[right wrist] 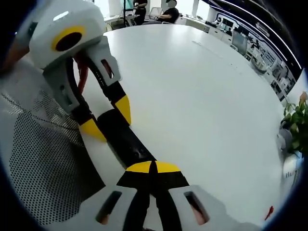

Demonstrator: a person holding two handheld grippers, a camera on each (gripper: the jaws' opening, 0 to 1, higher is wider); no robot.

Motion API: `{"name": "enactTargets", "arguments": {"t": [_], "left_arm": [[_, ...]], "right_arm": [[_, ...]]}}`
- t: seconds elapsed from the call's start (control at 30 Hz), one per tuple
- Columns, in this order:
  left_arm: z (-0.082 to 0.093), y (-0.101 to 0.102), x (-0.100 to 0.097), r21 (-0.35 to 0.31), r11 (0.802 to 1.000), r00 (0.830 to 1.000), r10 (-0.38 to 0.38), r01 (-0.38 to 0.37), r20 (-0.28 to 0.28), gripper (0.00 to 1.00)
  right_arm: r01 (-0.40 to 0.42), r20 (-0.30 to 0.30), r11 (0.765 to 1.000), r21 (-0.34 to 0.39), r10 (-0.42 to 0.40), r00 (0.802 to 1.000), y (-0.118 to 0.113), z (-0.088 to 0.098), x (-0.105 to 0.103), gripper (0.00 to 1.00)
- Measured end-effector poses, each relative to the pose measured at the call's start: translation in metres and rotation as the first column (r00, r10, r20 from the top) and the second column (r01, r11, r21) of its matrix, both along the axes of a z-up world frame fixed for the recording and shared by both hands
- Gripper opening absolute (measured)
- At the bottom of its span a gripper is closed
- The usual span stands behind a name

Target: Press the specified remote control buttons in sequence, fully releasing each button before pressing the next.

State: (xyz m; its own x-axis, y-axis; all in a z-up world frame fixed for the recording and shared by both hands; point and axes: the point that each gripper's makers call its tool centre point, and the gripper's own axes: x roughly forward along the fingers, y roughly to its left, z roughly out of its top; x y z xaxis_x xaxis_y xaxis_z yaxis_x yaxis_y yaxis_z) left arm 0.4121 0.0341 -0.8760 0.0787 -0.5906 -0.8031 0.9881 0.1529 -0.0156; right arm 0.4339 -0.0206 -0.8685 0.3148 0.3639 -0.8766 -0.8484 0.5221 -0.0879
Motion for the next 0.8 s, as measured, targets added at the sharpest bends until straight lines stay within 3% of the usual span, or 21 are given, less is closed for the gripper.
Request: {"name": "enactTargets", "arguments": {"t": [0.17, 0.4, 0.53, 0.8], "left_arm": [[0.0001, 0.0000, 0.0000, -0.002, 1.000, 1.000, 0.001, -0.001, 0.001, 0.25], [-0.0003, 0.0001, 0.0002, -0.004, 1.000, 1.000, 0.003, -0.003, 0.000, 0.25], [-0.0002, 0.0000, 0.0005, -0.005, 1.000, 1.000, 0.006, -0.006, -0.001, 0.24], [-0.0002, 0.0000, 0.0004, -0.003, 1.000, 1.000, 0.004, -0.004, 0.000, 0.24]], "right_arm": [[-0.018, 0.019, 0.999, -0.031, 0.018, 1.000, 0.0003, -0.0003, 0.0009, 0.00], [-0.018, 0.020, 1.000, -0.017, 0.019, 1.000, -0.0005, -0.0006, 0.0016, 0.00], [0.023, -0.024, 1.000, 0.001, -0.023, 0.999, -0.0010, -0.0014, 0.0032, 0.00], [0.017, -0.020, 1.000, 0.005, -0.016, 1.000, -0.0002, -0.0016, 0.0029, 0.00]]}}
